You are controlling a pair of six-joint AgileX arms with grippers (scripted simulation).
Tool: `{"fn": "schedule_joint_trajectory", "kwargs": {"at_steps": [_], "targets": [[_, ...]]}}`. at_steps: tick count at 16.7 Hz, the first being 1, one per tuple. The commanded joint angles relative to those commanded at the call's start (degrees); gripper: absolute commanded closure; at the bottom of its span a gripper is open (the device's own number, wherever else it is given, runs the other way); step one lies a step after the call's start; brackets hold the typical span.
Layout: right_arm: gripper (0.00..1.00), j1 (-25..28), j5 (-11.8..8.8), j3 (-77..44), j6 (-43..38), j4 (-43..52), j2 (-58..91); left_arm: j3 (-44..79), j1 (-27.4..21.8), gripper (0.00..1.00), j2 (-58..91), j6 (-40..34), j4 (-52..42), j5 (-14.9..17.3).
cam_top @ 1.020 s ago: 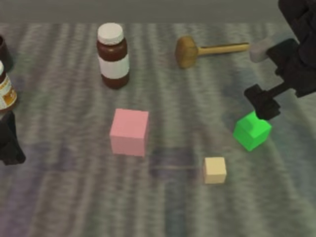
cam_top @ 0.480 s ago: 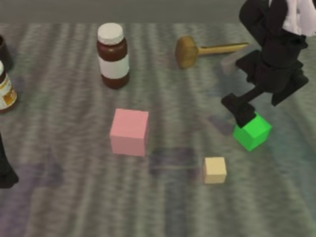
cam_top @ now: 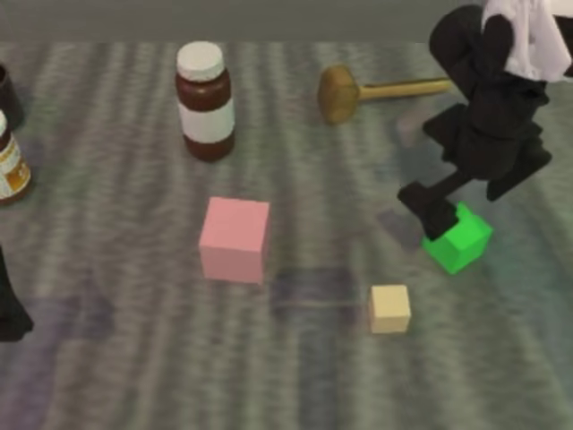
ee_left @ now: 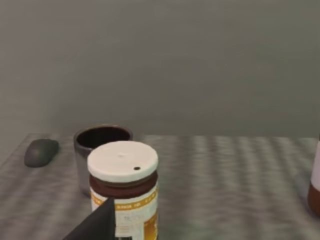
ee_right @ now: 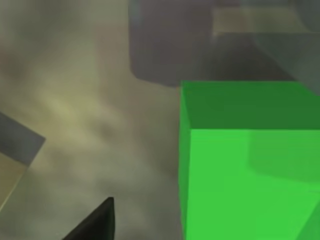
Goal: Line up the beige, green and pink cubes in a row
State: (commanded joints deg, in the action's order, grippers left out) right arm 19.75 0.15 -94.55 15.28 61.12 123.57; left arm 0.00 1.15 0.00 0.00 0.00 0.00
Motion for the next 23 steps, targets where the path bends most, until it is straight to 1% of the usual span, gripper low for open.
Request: {"fn": "schedule_joint_trajectory", "kwargs": {"at_steps": [5,7,10,23], "targets": [[0.0,0.12,0.04,6.62,-0.2,-11.4,4.29,0.0,0.0,0.0,0.0,0.0,0.0,0.0],[0.0,0.16,0.05,7.8,-0.23,-13.1,5.14,0.0,0.0,0.0,0.0,0.0,0.0,0.0],[0.0,0.16,0.05,7.84,-0.23,-13.15,5.17,0.0,0.0,0.0,0.0,0.0,0.0,0.0],[0.98,0.16,0.05,7.84,-0.23,-13.15,5.17,0.0,0.0,0.0,0.0,0.0,0.0,0.0]]}}
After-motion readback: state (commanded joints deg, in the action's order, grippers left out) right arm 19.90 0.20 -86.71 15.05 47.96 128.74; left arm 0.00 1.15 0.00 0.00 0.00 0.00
